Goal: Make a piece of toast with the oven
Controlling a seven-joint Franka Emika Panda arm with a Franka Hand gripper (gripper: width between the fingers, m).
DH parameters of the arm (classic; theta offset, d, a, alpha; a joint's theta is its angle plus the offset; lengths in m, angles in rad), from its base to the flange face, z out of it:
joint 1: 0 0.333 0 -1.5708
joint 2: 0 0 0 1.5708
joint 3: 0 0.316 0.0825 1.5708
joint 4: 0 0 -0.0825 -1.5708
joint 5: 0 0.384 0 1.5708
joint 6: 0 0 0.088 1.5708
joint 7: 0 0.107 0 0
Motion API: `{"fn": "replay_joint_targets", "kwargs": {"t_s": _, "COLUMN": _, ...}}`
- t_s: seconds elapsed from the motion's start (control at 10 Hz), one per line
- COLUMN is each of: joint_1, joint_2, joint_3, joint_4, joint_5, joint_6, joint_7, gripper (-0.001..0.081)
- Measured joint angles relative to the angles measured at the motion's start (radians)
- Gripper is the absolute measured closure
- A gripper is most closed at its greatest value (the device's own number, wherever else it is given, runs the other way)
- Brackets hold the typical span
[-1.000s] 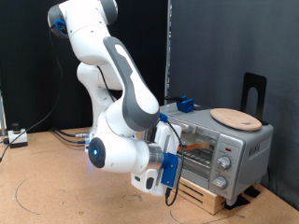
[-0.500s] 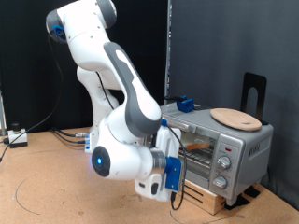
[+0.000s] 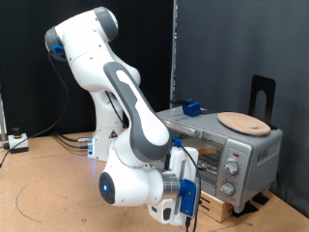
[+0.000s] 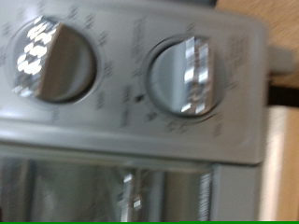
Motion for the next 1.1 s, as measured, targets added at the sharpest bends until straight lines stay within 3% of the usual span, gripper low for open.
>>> {"fn": "replay_joint_targets", "kwargs": {"t_s": 0.1, "joint_1": 0.001, "joint_2": 0.012, "joint_3": -0.003, "joint_4": 0.014, "joint_5": -0.001, "joint_6": -0.027, "joint_7": 0.022, "gripper": -0.0003}}
{"fn": "replay_joint_targets", "kwargs": {"t_s": 0.4, "joint_1": 0.024, "joint_2": 0.093, "joint_3": -0.003, "joint_4": 0.081, "joint_5": -0.001, "joint_6": 0.004, "joint_7": 0.007, "gripper": -0.0003}}
{"fn": "replay_joint_targets", "kwargs": {"t_s": 0.8, "joint_1": 0.066, "joint_2": 0.207, "joint_3": -0.003, "joint_4": 0.215, "joint_5": -0.021, "joint_6": -0.101, "joint_7": 0.032, "gripper": -0.0003}}
{"fn": "replay_joint_targets", "kwargs": {"t_s": 1.1, "joint_1": 0.101, "joint_2": 0.236, "joint_3": -0.003, "joint_4": 0.244, "joint_5": -0.048, "joint_6": -0.109, "joint_7": 0.036, "gripper": -0.0003}}
